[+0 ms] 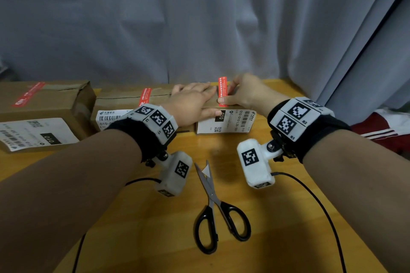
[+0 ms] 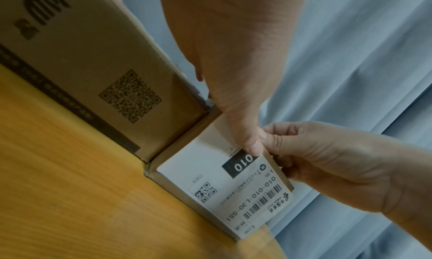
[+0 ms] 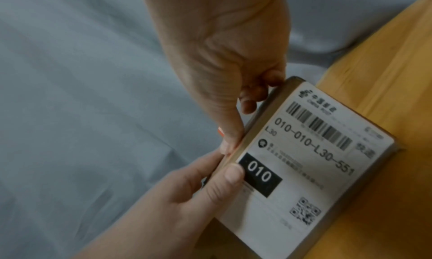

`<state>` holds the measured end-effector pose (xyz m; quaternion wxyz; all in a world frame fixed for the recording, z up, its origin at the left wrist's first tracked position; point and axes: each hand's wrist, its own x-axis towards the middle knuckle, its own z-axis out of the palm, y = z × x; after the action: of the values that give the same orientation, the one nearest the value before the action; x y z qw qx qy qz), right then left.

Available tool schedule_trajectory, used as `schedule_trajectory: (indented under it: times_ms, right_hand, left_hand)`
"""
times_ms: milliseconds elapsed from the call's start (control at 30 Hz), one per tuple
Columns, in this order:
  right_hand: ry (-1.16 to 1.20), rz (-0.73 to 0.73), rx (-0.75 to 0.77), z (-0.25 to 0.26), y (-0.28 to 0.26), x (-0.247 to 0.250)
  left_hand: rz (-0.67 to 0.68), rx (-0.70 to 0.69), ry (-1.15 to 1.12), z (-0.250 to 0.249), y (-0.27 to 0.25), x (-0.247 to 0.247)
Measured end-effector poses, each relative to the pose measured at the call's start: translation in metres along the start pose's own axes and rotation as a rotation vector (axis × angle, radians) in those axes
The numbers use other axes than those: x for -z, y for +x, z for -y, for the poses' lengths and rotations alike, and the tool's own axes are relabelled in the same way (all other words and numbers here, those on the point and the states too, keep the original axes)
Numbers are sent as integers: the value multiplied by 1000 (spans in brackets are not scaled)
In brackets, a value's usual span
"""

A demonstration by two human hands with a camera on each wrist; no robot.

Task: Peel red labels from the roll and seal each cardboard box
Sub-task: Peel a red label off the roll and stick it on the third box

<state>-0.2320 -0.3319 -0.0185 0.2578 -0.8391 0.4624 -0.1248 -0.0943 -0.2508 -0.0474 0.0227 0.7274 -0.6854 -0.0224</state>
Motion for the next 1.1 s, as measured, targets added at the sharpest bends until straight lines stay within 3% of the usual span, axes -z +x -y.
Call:
schedule_trajectory:
  times_ms: [267, 667, 1100]
  right_hand:
    - [32, -208, -87, -13, 9, -21]
    - [55, -247, -136, -19, 21, -24]
    - [-200, -320, -189, -12, 46, -17]
  left_hand:
    - [-20, -8, -18, 2, 1, -2]
    - [-49, -19, -56, 5, 1, -7]
    - [-59, -33, -48, 6, 1, -6]
